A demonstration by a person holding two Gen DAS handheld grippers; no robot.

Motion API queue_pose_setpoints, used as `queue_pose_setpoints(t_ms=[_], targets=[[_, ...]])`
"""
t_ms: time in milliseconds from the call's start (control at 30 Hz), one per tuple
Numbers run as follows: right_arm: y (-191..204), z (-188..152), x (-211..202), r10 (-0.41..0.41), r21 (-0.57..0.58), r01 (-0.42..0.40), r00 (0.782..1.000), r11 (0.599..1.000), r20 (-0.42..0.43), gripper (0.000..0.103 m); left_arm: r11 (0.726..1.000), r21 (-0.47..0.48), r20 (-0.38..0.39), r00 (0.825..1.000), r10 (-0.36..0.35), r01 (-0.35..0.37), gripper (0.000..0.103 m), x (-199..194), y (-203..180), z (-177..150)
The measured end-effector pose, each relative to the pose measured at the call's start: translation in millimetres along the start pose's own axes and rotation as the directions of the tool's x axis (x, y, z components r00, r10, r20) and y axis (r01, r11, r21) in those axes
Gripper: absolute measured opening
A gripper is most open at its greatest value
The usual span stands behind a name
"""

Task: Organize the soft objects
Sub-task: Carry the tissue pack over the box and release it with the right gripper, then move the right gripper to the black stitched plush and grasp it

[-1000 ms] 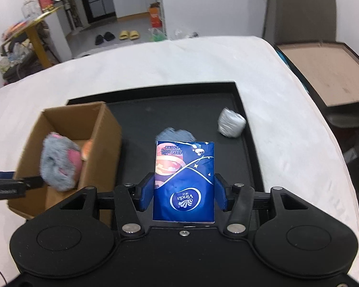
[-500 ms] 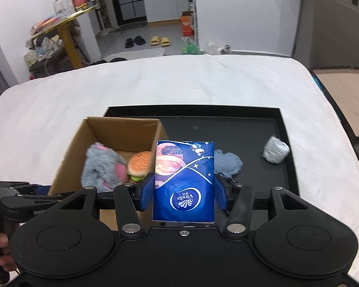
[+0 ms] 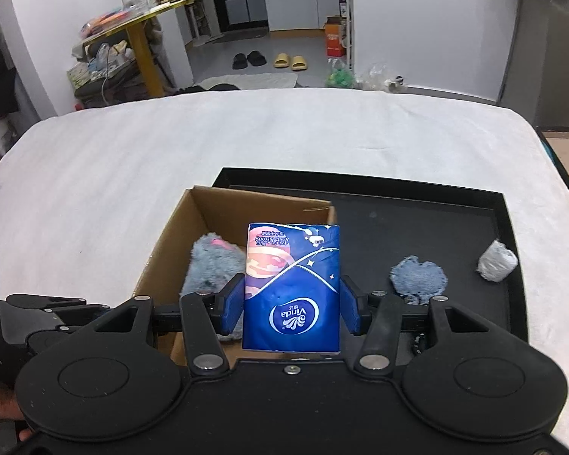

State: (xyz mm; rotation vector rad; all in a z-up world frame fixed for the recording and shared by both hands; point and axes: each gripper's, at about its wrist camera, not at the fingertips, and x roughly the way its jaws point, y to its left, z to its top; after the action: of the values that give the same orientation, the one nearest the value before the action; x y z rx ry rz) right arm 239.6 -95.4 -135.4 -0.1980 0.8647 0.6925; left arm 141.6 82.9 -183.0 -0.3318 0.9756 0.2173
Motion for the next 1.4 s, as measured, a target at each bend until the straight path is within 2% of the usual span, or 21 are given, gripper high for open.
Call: queue_pose_setpoints(t_ms=[233, 300, 367, 767, 933, 1033, 1100, 1167, 1400], targets=[[14, -1, 15, -0.001, -0.023, 0.0, 1.0, 1.0, -0.023, 0.052, 1.0, -0.008, 0.0, 1.0, -0.014, 0.014, 0.022, -1, 2, 0], [16, -4, 21, -0.019, -0.032, 0.018, 0.999, 0.999, -0.04, 0.06, 1.0, -0.012, 0.0, 1.0, -0.016, 0.016, 0.023, -1, 3, 0], [15, -7, 20, -0.032, -0.029, 0.03, 0.999, 0.999, -0.04, 0.062, 1.0, -0.008, -0.001, 1.0, -0.009, 0.009, 0.023, -1, 2, 0], [-18, -18, 0, -0.037, 0.068, 0.038, 0.999, 0.997, -0.005, 0.065, 0.999, 0.037, -0.005, 0.999, 0.037, -0.037, 0.026, -1, -12, -1], [-34, -23, -6, -0.058, 0.091, 0.058, 0.998, 0.994, 0.004, 0.066, 0.998, 0.025, 0.01, 0.999, 0.049, -0.05, 0.027, -5, -13, 0], [-46, -27, -6, -0.068, 0.119, 0.067, 0.998, 0.991, 0.008, 0.066, 0.998, 0.015, 0.001, 0.998, 0.059, -0.059, 0.032, -4, -12, 1], [-53, -30, -3, -0.08, 0.132, 0.079, 0.997, 0.988, 0.0, 0.066, 0.998, 0.009, -0.006, 0.998, 0.062, -0.062, 0.042, -3, -11, 3], [-59, -33, 1, -0.089, 0.144, 0.089, 0.996, 0.986, -0.01, 0.066, 0.997, 0.008, 0.0, 0.997, 0.071, -0.071, 0.047, -4, -11, 5], [-74, -43, 13, -0.111, 0.162, 0.115, 0.993, 0.98, -0.035, 0.072, 0.997, 0.018, 0.0, 0.997, 0.081, -0.081, 0.055, -1, -15, 8]])
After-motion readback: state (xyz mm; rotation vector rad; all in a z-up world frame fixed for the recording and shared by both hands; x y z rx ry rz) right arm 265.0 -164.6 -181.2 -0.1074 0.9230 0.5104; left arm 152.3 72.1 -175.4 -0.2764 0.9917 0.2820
